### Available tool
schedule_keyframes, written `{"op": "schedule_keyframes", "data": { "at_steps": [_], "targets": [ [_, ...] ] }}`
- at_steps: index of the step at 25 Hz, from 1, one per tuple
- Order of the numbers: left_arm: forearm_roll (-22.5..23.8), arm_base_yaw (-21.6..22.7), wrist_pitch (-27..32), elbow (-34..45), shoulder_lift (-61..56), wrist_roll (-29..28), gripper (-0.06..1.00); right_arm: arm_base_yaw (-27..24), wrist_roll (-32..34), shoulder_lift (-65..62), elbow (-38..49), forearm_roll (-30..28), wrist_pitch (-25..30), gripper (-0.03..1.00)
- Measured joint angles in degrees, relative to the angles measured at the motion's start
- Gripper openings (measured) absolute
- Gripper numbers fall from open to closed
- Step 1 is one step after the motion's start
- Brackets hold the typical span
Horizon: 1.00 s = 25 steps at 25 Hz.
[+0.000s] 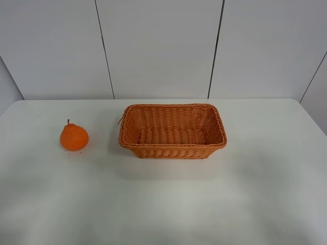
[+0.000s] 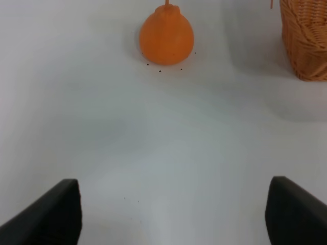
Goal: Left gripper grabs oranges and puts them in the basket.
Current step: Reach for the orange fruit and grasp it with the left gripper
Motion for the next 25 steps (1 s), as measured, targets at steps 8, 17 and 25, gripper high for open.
{"op": "schedule_keyframes", "data": {
  "at_steps": [8, 17, 25],
  "targets": [
    [0.00, 0.00, 0.00, 0.00, 0.00, 0.00, 0.84, 0.00, 0.00, 0.00, 0.00, 0.00, 0.00, 0.69],
    [0.00, 0.00, -0.31, -0.34, 0.00, 0.00, 0.84, 0.00, 0.00, 0.00, 0.00, 0.00, 0.00, 0.69],
    [0.00, 0.00, -0.40, -11.75, 19.00, 0.13, 0.84, 0.00, 0.00, 0.00, 0.00, 0.00, 0.00, 0.69]
  ]
}}
